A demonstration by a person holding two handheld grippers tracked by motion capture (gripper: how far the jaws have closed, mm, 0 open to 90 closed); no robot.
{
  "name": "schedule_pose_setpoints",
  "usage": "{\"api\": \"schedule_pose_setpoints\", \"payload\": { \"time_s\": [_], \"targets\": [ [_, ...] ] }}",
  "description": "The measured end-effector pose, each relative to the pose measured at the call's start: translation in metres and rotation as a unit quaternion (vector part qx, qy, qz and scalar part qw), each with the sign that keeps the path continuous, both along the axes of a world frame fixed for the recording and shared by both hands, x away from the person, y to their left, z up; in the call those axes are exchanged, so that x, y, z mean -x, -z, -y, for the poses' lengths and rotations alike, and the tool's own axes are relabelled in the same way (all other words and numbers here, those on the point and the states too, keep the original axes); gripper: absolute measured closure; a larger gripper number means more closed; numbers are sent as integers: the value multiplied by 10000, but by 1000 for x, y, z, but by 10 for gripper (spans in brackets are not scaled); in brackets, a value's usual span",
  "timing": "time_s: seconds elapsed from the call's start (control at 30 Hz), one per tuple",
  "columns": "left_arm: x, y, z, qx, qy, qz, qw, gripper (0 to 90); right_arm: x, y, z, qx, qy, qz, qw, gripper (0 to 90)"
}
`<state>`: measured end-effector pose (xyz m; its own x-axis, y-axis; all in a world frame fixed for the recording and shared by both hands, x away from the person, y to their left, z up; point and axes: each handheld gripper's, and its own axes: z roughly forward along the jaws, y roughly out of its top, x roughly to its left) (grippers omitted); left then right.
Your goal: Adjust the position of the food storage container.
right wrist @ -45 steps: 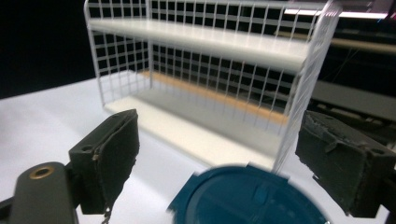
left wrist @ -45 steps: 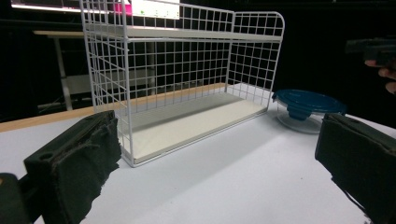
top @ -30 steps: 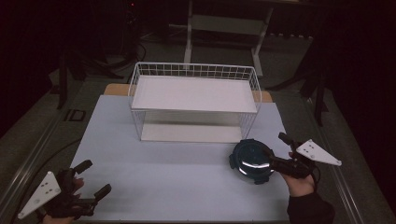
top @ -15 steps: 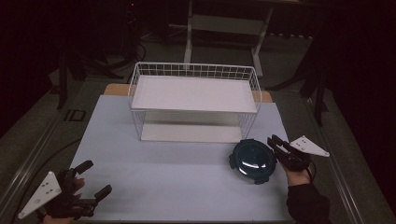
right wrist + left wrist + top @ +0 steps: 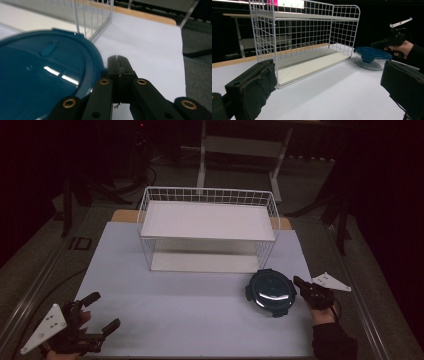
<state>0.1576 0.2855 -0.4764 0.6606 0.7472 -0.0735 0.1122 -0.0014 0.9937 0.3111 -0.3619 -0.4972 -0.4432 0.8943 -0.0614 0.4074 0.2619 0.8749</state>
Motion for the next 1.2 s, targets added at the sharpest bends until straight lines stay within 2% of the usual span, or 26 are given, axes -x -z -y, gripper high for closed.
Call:
{"api": "schedule_pose_setpoints", "payload": {
  "time_s": [0.17, 0.3, 0.47, 0.73, 0.83, 0.87, 0.9, 0.97, 1.07, 1.1, 1.2],
  "targets": [
    [0, 0, 0, -8, 8, -13, 10000, 1, 2, 7, 2, -21, -11, -117, 9999, 900],
    [0, 0, 1, -27, 20, -3, 10000, 1, 2, 6, 3, -107, 8, -220, 9997, 900],
    [-1, 0, 1, -29, 16, -8, 10000, 1, 3, 6, -1, -83, 58, -234, 9997, 900],
    [0, 0, 2, -71, -1, -5, 10000, 1, 8, 6, -19, -157, -197, -311, 9992, 900],
    [0, 0, 2, -55, 9, -10, 10000, 1, 9, 7, -27, -259, -351, -372, 9984, 900],
    [0, 0, 2, -55, 9, -10, 10000, 1, 9, 7, -27, -259, -351, -372, 9984, 900],
    [0, 0, 2, -72, 48, -24, 10000, 1, 10, 6, -31, -104, -371, -342, 9987, 900],
    [0, 0, 3, -98, 56, -8, 9999, 15, 9, 5, -29, -151, -406, -326, 9985, 900],
    [0, 0, 3, -98, 75, -12, 9999, 15, 8, 5, -28, -57, -369, -306, 9988, 900],
    [0, 1, 3, -91, 72, -18, 9999, 15, 9, 6, -26, -134, -361, -343, 9987, 900],
    [0, 0, 3, -81, 59, -14, 9999, 15, 10, 6, -25, -114, -395, -367, 9985, 900]
  ]
}}
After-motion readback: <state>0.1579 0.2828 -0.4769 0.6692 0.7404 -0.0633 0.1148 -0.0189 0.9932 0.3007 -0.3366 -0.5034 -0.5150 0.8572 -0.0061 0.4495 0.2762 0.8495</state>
